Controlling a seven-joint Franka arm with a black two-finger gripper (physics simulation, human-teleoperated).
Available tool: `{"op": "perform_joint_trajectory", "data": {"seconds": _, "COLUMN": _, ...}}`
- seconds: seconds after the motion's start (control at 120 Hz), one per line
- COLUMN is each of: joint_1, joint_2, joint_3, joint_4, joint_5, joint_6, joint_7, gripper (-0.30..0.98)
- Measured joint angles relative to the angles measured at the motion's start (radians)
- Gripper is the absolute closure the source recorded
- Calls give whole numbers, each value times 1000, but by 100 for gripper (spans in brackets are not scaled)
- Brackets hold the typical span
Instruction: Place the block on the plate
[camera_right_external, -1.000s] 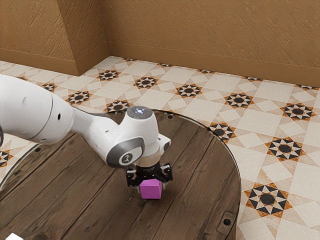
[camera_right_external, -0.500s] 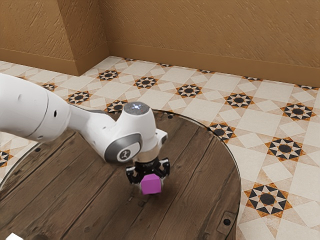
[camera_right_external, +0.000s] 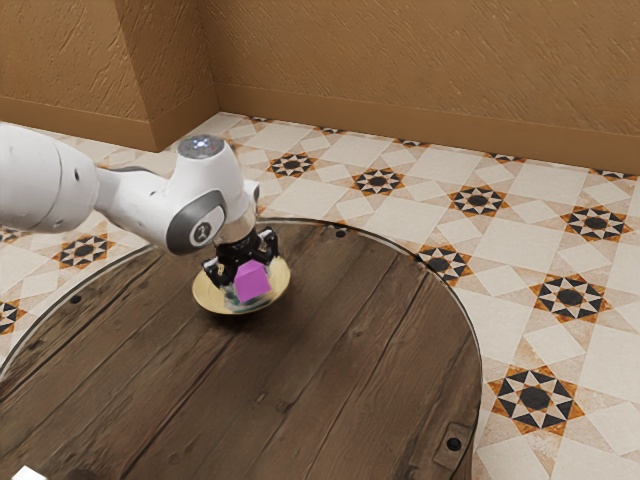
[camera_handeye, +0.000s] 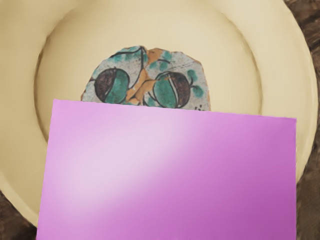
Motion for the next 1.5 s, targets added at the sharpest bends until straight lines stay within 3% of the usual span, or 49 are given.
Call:
{"op": "perform_joint_trajectory", "data": {"seconds": 0.117, "joint_1": 74, "joint_2": 100, "joint_3": -5, "joint_4": 98, "joint_5": 4, "joint_6": 4, "joint_7": -6, "gripper": 31}}
{"op": "perform_joint_trajectory", "data": {"seconds": 0.258, "joint_1": 95, "joint_2": 156, "joint_3": -9, "joint_4": 148, "joint_5": 5, "joint_6": 7, "joint_7": -12, "gripper": 31}}
{"op": "perform_joint_trajectory", "data": {"seconds": 0.45, "joint_1": 102, "joint_2": 157, "joint_3": -13, "joint_4": 151, "joint_5": 5, "joint_6": 9, "joint_7": -14, "gripper": 15}}
{"op": "perform_joint_trajectory", "data": {"seconds": 0.808, "joint_1": 55, "joint_2": -255, "joint_3": -51, "joint_4": -136, "joint_5": 39, "joint_6": -81, "joint_7": 25, "gripper": 3}}
{"op": "perform_joint_trajectory", "data": {"seconds": 0.917, "joint_1": 16, "joint_2": -285, "joint_3": -53, "joint_4": -52, "joint_5": -5, "joint_6": -206, "joint_7": 136, "gripper": 2}}
{"op": "perform_joint_trajectory", "data": {"seconds": 1.0, "joint_1": -22, "joint_2": -213, "joint_3": -40, "joint_4": 108, "joint_5": -55, "joint_6": -332, "joint_7": 252, "gripper": 1}}
{"op": "perform_joint_trajectory", "data": {"seconds": 1.075, "joint_1": -97, "joint_2": -180, "joint_3": 75, "joint_4": 180, "joint_5": -96, "joint_6": -423, "joint_7": 372, "gripper": 1}}
{"op": "perform_joint_trajectory", "data": {"seconds": 1.258, "joint_1": -36, "joint_2": -222, "joint_3": 113, "joint_4": 223, "joint_5": -145, "joint_6": -598, "joint_7": 671, "gripper": 0}}
{"op": "perform_joint_trajectory", "data": {"seconds": 1.5, "joint_1": -50, "joint_2": -226, "joint_3": 115, "joint_4": 303, "joint_5": -156, "joint_6": -734, "joint_7": 976, "gripper": 0}}
